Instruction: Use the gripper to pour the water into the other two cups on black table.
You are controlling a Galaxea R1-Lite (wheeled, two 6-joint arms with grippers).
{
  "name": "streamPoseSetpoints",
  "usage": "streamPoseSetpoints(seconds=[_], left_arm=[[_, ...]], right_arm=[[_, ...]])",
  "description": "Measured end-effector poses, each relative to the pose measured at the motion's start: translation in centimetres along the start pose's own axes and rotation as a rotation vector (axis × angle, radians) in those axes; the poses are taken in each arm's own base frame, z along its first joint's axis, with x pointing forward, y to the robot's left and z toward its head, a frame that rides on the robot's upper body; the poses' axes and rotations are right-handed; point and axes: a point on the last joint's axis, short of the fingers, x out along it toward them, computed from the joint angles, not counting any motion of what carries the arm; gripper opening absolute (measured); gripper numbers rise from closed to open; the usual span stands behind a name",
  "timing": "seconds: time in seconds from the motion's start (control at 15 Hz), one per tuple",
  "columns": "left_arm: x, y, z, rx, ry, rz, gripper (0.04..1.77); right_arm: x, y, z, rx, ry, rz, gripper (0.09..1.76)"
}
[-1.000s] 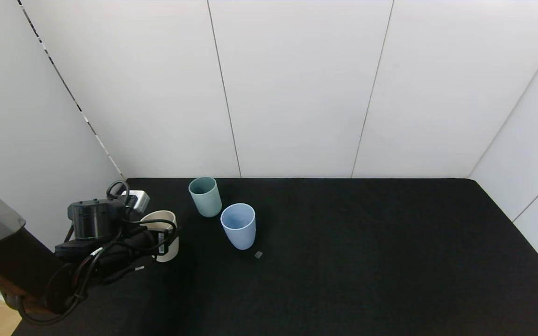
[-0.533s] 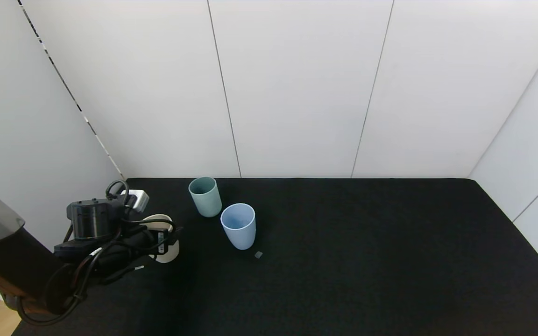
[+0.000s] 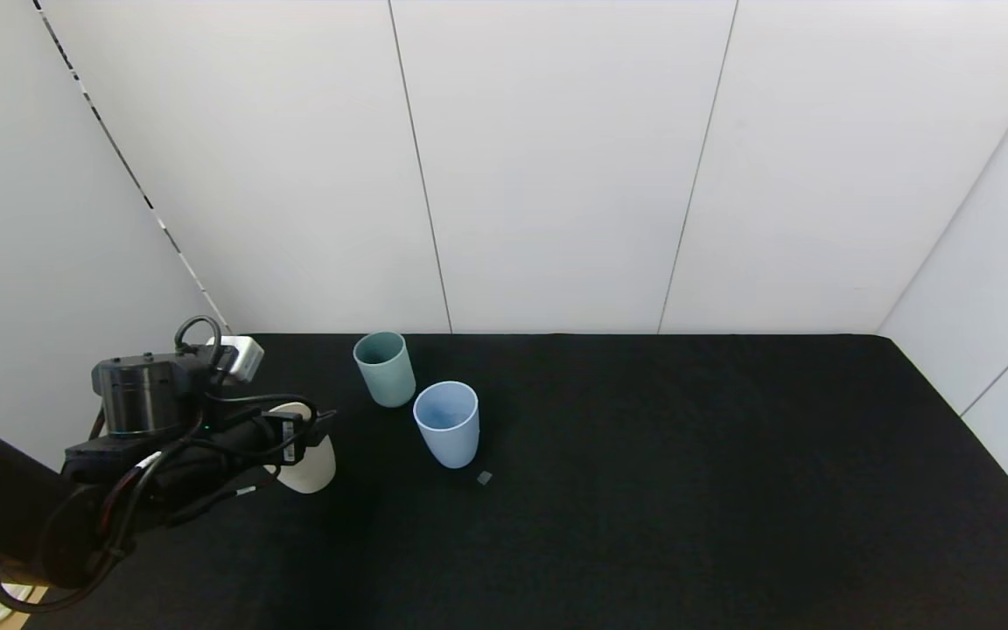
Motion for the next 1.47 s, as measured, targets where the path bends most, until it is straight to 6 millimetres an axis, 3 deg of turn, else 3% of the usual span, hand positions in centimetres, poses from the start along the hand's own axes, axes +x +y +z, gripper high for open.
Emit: streamPoseSetpoints(seconds=[0.47,0.87,1.13,1.47], left_arm=[[-4.5,-0.2,3.3,0.002,-0.069,-0.007,1.69],[-9.7,-0.1,4.9,-0.002,-0.118,0.001,1.7],[-14.3,-0.1,5.3,-0.003,-0.157,0.008,1.7],[-20.3,0.2,4.2,-0.004,-0.181,0.017,1.71]], right_arm=[[0.0,0.0,0.0,0.0,0.0,0.0,1.71],[0.0,0.0,0.0,0.0,0.0,0.0,1.71],[0.0,0.0,0.0,0.0,0.0,0.0,1.71],[0.0,0.0,0.0,0.0,0.0,0.0,1.71]])
